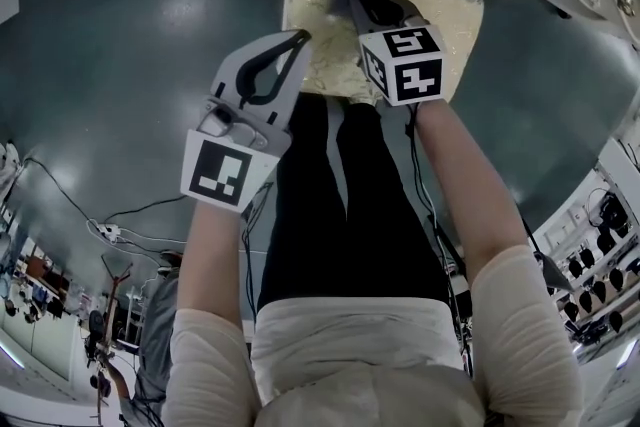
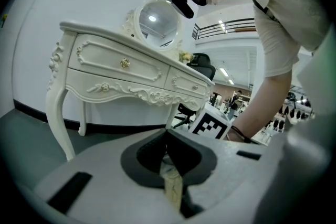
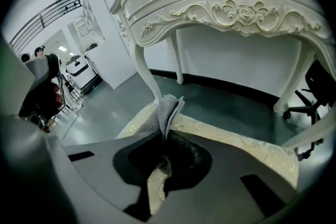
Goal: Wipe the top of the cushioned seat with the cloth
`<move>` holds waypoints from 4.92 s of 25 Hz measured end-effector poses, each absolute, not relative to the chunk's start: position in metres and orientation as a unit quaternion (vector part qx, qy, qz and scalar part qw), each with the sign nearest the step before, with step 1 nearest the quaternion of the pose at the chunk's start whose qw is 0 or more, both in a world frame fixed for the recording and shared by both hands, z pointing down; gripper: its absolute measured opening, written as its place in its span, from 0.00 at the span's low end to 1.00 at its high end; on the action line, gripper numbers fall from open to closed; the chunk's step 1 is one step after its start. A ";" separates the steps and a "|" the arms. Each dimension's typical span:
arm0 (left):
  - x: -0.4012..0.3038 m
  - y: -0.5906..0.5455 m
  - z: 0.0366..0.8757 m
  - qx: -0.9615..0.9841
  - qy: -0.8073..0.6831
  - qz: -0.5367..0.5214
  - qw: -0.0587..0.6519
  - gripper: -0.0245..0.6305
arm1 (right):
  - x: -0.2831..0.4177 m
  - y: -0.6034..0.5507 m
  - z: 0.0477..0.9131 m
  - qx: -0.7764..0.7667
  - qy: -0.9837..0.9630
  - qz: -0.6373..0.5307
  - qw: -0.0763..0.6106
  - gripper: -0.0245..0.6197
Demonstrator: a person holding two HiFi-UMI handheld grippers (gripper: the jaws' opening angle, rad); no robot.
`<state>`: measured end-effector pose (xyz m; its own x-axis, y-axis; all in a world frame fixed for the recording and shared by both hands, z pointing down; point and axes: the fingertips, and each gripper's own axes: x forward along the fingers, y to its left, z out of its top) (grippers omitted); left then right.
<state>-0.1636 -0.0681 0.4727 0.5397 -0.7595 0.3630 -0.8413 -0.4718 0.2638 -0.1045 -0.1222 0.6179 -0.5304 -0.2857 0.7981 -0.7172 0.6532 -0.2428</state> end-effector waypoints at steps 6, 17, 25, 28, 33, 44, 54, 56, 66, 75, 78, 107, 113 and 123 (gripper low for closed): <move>-0.137 -0.070 0.472 0.859 -0.452 0.116 0.209 0.04 | -0.073 -0.130 0.618 0.314 -0.824 0.286 0.376 0.08; -0.091 -0.081 0.466 0.868 -0.437 0.124 0.201 0.04 | -0.013 -0.137 0.616 0.334 -0.814 0.294 0.375 0.08; -0.049 -0.073 0.472 0.874 -0.417 0.136 0.208 0.04 | 0.039 -0.138 0.618 0.351 -0.806 0.301 0.370 0.08; -0.045 -0.072 0.475 0.875 -0.412 0.140 0.210 0.04 | 0.050 -0.139 0.619 0.356 -0.803 0.302 0.371 0.08; -0.009 -0.081 0.473 0.880 -0.406 0.137 0.206 0.04 | 0.094 -0.143 0.618 0.367 -0.797 0.303 0.373 0.08; -0.009 -0.069 0.454 0.885 -0.397 0.140 0.198 0.04 | 0.108 -0.134 0.606 0.380 -0.767 0.305 0.417 0.08; -0.034 -0.050 0.447 0.892 -0.386 0.138 0.193 0.04 | 0.066 -0.113 0.560 0.354 -0.792 0.290 0.405 0.08; -0.052 -0.043 0.452 0.888 -0.392 0.137 0.197 0.04 | 0.042 -0.101 0.561 0.337 -0.798 0.294 0.405 0.08; -0.159 -0.009 0.469 0.873 -0.415 0.150 0.209 0.04 | -0.100 -0.045 0.577 0.265 -0.819 0.316 0.399 0.08; -0.219 0.009 0.476 0.863 -0.433 0.146 0.215 0.04 | -0.158 -0.026 0.604 0.261 -0.805 0.337 0.413 0.08; -0.228 0.012 0.479 0.861 -0.436 0.143 0.220 0.04 | -0.165 -0.027 0.610 0.268 -0.801 0.343 0.411 0.08; -0.154 -0.009 0.485 0.869 -0.413 0.148 0.230 0.04 | -0.083 -0.040 0.618 0.282 -0.790 0.376 0.394 0.08; -0.123 -0.016 0.486 0.871 -0.409 0.149 0.228 0.04 | -0.054 -0.043 0.621 0.281 -0.789 0.376 0.397 0.08; -0.074 -0.018 0.488 0.874 -0.402 0.153 0.226 0.04 | 0.009 -0.050 0.622 0.301 -0.781 0.377 0.395 0.08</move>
